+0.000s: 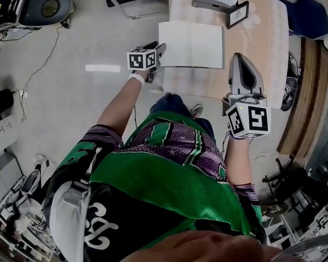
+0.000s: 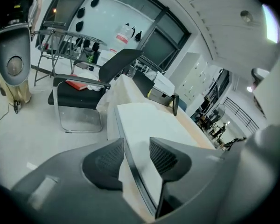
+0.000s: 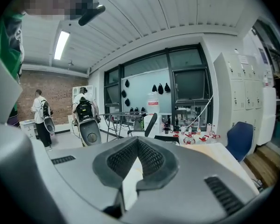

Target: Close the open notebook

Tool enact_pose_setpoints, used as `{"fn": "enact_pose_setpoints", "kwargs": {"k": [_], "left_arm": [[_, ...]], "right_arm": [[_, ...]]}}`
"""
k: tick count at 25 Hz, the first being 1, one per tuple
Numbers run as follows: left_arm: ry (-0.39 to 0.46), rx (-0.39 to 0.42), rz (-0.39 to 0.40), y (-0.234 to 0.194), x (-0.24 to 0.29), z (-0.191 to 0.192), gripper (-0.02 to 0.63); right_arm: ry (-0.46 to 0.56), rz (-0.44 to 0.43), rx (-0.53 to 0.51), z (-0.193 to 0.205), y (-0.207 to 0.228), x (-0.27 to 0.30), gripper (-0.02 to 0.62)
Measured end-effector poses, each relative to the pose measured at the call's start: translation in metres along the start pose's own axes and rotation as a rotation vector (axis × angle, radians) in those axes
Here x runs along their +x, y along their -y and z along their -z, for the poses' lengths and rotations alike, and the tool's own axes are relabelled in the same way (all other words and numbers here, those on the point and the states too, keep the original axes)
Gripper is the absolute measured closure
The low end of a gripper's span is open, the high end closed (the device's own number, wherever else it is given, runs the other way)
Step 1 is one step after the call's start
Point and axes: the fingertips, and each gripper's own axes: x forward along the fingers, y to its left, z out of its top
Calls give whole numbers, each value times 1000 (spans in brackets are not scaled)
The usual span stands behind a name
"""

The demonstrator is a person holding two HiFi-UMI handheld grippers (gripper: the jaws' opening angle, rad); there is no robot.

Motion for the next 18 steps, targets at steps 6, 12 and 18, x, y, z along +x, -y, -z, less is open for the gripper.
{"fn": "enact_pose_setpoints", "kwargs": {"k": [6,12,18], "left_arm": [[-11,-38,15,-4,5,4,425],[-40,-104,80,-2,7,10,403],[-35,-206,166,5,4,5,397]], "right_arm": [[-1,10,2,2,4,-1,595],[-8,10,10,4,0,0,595],[-17,13,9,6,0,2,595]]}}
